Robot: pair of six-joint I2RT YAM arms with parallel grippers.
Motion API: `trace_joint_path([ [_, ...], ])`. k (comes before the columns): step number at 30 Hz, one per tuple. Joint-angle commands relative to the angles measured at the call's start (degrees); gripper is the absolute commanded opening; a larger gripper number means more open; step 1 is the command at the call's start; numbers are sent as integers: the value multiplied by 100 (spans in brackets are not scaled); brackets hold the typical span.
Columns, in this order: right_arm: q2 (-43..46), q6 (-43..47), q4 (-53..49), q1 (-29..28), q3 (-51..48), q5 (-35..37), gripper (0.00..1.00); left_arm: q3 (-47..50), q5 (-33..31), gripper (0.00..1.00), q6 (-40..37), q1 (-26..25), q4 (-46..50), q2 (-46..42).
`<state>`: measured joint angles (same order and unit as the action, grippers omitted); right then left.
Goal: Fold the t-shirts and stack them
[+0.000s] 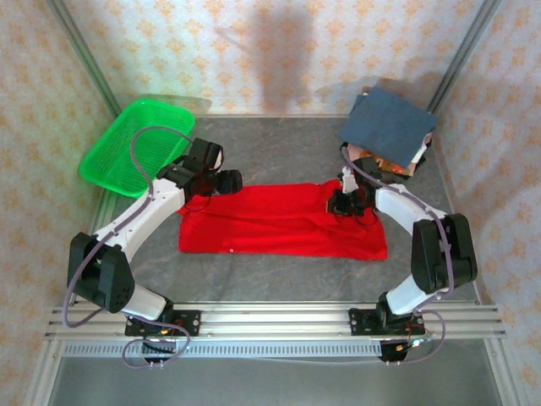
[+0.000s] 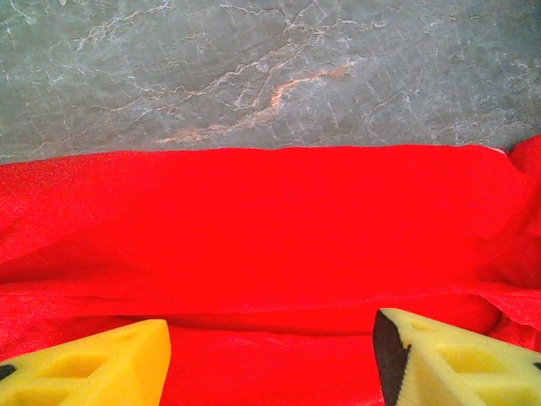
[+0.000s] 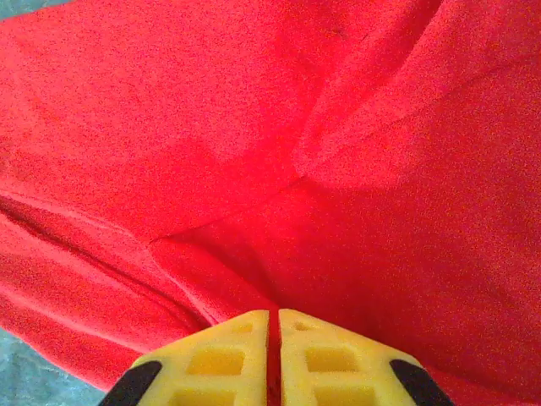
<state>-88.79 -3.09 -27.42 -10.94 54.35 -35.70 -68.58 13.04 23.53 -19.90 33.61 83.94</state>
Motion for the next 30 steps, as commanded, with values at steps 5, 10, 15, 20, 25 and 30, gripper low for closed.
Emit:
trace_joint_path([
  [5,504,-262,-6,-51,-338,-251,12,36,-83,65,-121,-40,-34,60],
  [10,723,-540,39,-99,-673,-281,13,113,-65,65,-77,-39,-123,135],
  [15,973,-790,184,-308,-967,-355,15,124,-64,65,-95,-44,-134,223],
  [20,863,-986,181,-707,-1040,-486,11,151,-64,65,-98,-40,-142,297],
  [25,733,-1378,407,-1231,-997,-712,7,177,-83,64,-104,-44,-138,373],
  [30,851,-1446,-132,-1364,-728,202,14,234,-74,64,-94,-40,-177,420],
])
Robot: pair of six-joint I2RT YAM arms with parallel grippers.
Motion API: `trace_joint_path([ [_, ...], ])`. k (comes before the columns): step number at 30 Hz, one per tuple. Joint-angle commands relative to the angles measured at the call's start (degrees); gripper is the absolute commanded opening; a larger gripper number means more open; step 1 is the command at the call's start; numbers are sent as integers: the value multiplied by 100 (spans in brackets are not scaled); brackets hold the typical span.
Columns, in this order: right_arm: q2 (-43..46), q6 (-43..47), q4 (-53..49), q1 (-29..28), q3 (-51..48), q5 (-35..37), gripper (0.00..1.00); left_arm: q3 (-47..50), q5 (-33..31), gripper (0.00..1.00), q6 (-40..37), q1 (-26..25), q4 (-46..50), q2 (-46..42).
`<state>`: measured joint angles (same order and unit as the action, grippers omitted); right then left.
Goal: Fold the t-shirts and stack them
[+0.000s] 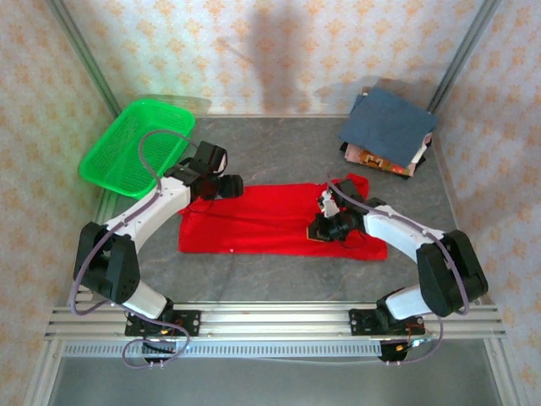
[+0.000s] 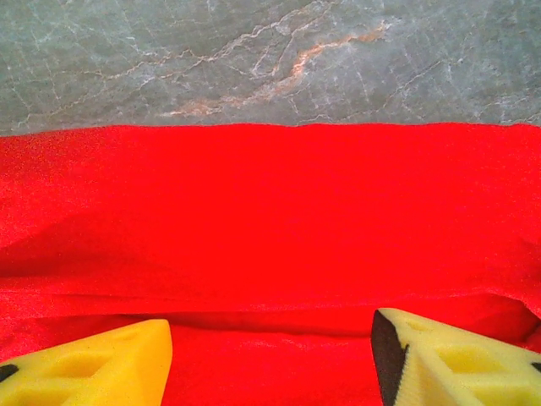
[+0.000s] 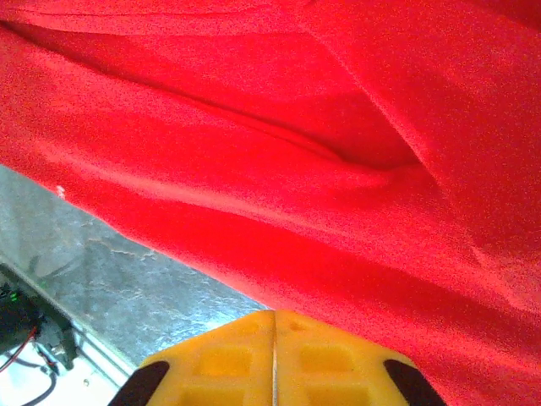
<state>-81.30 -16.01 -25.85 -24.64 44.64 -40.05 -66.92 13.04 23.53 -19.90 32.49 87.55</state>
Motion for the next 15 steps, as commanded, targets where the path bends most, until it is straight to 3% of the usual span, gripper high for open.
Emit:
trace_joint_path([
  [1,164,-207,-400,29,303,848,18,78,-65,64,-106,-40,-65,63],
  [7,287,-629,-1108,205,601,1284,44,113,16,64,-136,-36,-132,-18],
  [10,327,-982,-1268,298,505,1438,47,172,101,64,-129,-39,-285,-159],
  [15,521,-1542,-685,512,0,1198,50,156,166,68,-129,-50,-594,-566],
])
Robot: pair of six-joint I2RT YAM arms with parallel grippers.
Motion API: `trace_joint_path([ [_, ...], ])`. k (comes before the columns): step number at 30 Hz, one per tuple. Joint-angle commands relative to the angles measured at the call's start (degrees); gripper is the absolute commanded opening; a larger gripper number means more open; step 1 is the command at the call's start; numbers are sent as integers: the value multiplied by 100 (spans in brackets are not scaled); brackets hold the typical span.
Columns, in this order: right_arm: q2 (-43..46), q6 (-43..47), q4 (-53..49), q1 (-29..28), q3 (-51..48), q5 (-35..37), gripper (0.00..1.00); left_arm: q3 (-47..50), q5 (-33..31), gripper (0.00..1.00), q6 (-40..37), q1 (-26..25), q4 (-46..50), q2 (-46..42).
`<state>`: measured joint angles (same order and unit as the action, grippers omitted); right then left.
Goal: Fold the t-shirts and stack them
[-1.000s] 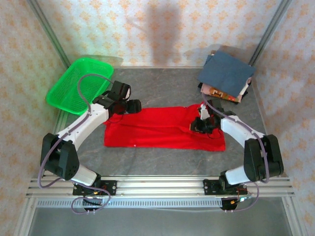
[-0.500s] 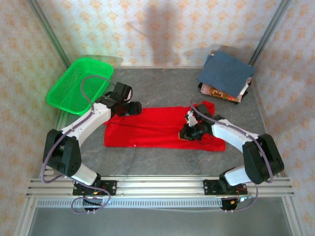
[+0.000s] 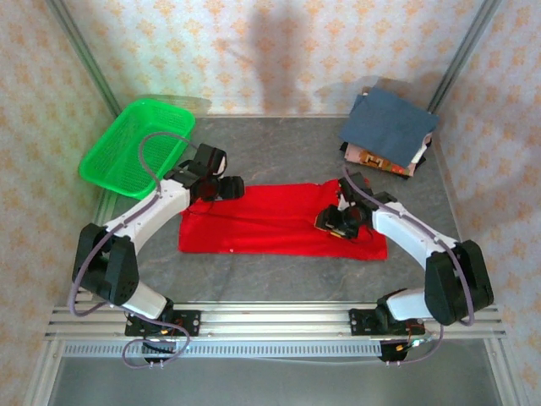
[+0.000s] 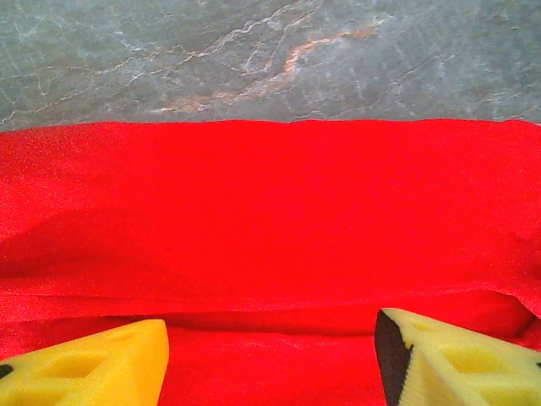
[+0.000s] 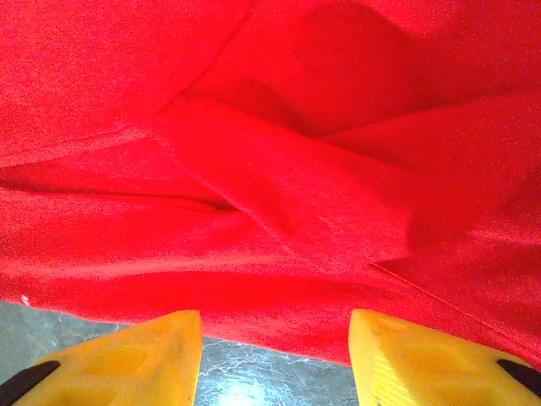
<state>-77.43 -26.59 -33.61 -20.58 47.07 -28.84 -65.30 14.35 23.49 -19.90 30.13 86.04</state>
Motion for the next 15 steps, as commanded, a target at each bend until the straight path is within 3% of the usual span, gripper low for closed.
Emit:
trace_joint_path([
  [1,133,-557,210,139,-335,27,50,-66,26,69,-141,-57,-399,-500],
  [9,71,-1220,1643,318,-996,-350,51,-1042,5,77,-572,-376,-42,-702],
  [11,72,-1363,1942,324,-1114,-333,51,-1268,-87,87,-786,-568,136,-727],
  [15,0,-1566,2359,319,-1243,-327,49,-1541,-262,88,-1056,-795,506,-708],
])
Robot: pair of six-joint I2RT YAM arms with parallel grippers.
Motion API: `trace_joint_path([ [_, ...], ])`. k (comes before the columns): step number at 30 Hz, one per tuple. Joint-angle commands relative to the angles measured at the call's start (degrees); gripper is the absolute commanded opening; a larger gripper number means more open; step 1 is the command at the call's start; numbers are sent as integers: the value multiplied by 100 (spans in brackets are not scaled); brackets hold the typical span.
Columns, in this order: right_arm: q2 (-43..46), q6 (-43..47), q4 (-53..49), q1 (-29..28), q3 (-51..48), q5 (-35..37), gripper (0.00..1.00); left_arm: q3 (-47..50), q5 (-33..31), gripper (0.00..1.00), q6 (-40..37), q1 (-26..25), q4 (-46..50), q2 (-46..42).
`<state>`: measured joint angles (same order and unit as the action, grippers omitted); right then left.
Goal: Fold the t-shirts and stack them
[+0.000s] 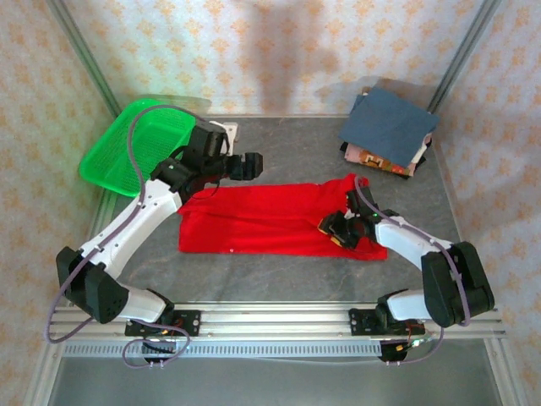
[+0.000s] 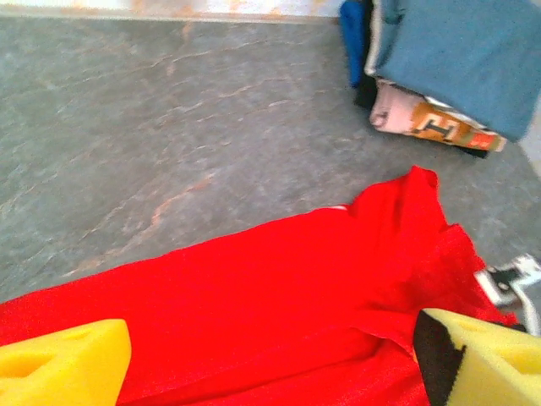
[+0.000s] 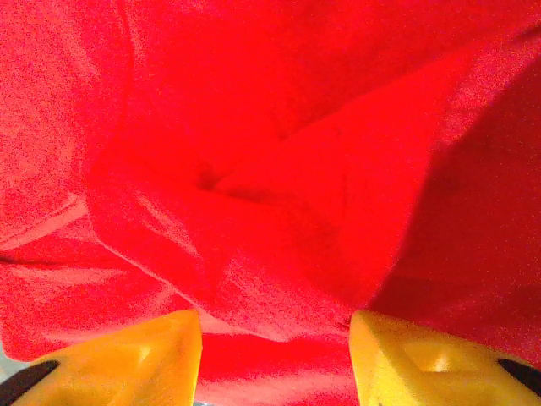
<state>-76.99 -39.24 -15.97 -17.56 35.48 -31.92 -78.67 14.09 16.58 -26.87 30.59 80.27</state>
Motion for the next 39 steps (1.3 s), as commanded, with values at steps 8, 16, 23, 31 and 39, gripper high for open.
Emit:
trace_joint_path([
  [8,-99,-485,892,20,-147,101,29,-70,-334,88,-445,-153,623,-274],
  [16,101,-466,645,16,-111,-69,5,147,-472,88,-405,-154,582,-376],
  [23,370,-425,11,12,123,-251,0,388,-536,88,-340,-158,520,-387],
  [31,383,-567,-603,-126,532,-821,0,768,-647,88,-165,-156,321,-379],
  [39,233,-1187,-918,-531,629,-965,0,946,-649,88,-104,-155,273,-288],
])
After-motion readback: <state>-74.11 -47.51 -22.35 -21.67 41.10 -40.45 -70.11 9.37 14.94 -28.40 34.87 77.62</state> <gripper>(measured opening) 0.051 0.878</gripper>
